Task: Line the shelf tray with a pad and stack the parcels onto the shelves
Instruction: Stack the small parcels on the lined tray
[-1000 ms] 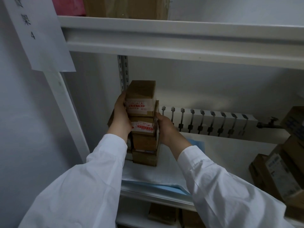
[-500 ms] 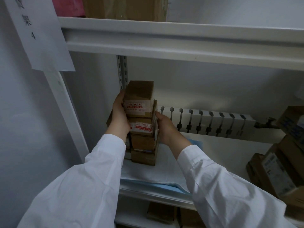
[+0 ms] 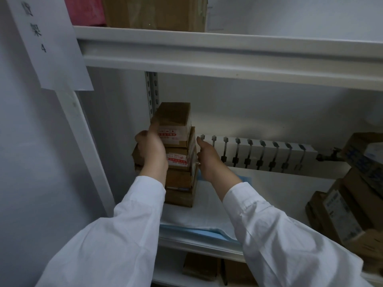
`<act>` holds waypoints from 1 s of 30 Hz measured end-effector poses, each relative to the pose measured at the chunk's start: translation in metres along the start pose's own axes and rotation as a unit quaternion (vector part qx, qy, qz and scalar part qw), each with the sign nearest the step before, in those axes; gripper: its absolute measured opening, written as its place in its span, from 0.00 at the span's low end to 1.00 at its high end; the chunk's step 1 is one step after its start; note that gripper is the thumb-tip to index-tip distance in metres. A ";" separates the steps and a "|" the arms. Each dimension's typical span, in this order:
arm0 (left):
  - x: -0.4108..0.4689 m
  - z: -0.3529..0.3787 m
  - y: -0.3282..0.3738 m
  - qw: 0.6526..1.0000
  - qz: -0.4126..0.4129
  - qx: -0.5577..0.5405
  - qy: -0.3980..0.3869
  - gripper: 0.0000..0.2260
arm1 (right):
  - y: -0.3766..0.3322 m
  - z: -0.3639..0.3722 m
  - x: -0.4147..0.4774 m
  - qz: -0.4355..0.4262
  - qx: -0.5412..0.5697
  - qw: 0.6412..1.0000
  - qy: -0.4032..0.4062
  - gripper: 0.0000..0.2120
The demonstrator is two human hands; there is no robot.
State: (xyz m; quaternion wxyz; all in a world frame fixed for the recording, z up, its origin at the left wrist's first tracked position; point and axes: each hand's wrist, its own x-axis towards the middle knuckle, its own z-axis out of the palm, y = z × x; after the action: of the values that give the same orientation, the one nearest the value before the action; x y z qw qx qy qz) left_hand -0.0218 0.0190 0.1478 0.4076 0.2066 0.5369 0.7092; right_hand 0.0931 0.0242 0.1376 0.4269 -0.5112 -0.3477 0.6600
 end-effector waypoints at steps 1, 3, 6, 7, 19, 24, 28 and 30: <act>-0.003 0.002 -0.001 0.999 0.017 0.019 0.029 0.14 | -0.001 -0.002 -0.004 -0.003 0.005 1.000 0.004 0.25; -0.009 0.005 -0.002 0.995 0.050 0.054 0.072 0.18 | -0.005 -0.007 -0.013 -0.006 0.004 1.000 0.011 0.24; -0.022 0.011 -0.001 0.987 0.097 0.077 0.102 0.25 | -0.009 -0.015 -0.021 -0.007 0.020 1.000 0.022 0.21; -0.029 0.014 -0.002 0.987 0.115 0.065 0.088 0.26 | -0.010 -0.017 -0.023 -0.006 0.033 0.999 0.033 0.20; -0.138 0.060 -0.013 0.960 0.246 0.003 -0.134 0.14 | -0.019 -0.073 -0.071 -0.129 0.072 0.980 0.133 0.14; -0.171 0.091 -0.039 0.976 0.136 -0.031 -0.165 0.07 | -0.018 -0.120 -0.101 -0.194 0.066 0.966 0.156 0.13; -0.203 0.119 -0.057 0.981 0.071 -0.047 -0.174 0.06 | -0.029 -0.165 -0.124 -0.228 0.057 0.955 0.183 0.12; -0.219 0.134 -0.066 0.982 0.031 -0.053 -0.177 0.05 | -0.033 -0.188 -0.134 -0.243 0.043 0.949 0.194 0.12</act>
State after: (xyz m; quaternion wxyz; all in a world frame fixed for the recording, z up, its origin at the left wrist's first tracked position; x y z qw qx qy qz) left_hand 0.2269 -0.0705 0.1636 0.4847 0.3237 0.4111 0.7009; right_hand 0.2973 -0.0817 0.1731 0.6554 -0.5104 -0.3433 0.4383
